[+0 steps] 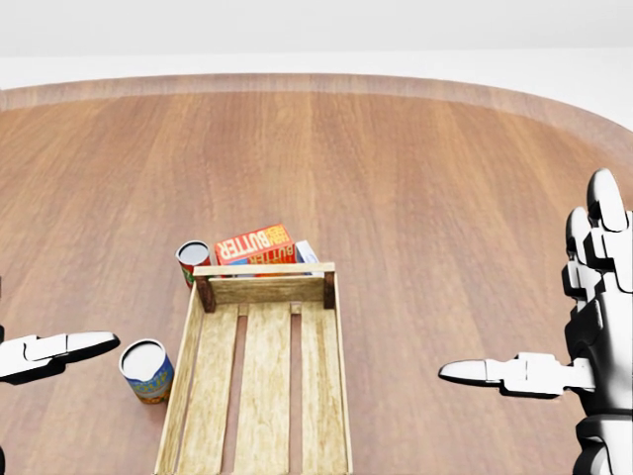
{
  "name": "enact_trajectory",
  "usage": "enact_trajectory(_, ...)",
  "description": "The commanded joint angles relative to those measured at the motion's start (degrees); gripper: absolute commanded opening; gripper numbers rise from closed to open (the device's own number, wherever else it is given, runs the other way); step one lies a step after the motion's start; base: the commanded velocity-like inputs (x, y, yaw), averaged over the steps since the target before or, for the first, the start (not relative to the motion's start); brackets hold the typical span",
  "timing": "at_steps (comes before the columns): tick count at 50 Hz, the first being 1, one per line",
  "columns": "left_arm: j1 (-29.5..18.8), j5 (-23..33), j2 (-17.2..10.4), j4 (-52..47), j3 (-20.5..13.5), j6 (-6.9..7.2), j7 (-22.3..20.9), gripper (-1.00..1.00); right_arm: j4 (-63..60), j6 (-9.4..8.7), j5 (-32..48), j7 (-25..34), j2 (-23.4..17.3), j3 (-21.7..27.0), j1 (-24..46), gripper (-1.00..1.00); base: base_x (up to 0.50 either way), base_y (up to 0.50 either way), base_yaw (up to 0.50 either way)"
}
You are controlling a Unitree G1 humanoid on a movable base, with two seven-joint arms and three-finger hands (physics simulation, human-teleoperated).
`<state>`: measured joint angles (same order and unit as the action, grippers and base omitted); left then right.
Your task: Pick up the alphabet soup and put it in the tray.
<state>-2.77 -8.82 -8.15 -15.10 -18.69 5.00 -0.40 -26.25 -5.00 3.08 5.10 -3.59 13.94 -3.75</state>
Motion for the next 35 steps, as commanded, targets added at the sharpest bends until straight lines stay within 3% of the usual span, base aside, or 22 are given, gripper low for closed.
enact_trajectory(1,0.2,0.1,0.1,-0.1,0.2,0.00,0.0,1.00,0.0,0.00,0.9,0.2,0.1,-0.3,0.0,1.00,0.50,0.25,0.00)
enact_trajectory(16,0.4,0.7,0.2,-0.5,0.3,0.00,-0.3,1.00,0.6,0.00,-0.4,0.1,0.6,-0.3,-0.3,1.00,0.49,0.29,0.00)
enact_trajectory(25,0.9,3.4,0.0,-2.5,1.4,0.00,-2.3,1.00,-0.5,0.00,-2.2,0.0,0.5,0.5,-0.6,1.00,0.07,0.04,0.00)
enact_trajectory(30,1.3,6.0,-0.4,-5.0,2.3,0.00,-5.7,1.00,-1.1,0.00,-2.5,0.1,0.5,0.5,-0.7,1.00,0.00,0.00,0.00)
enact_trajectory(35,1.5,16.0,-2.9,-6.2,5.3,0.00,-14.6,1.00,-1.5,0.00,-2.5,0.3,0.4,0.6,-0.6,1.00,0.00,0.00,0.00)
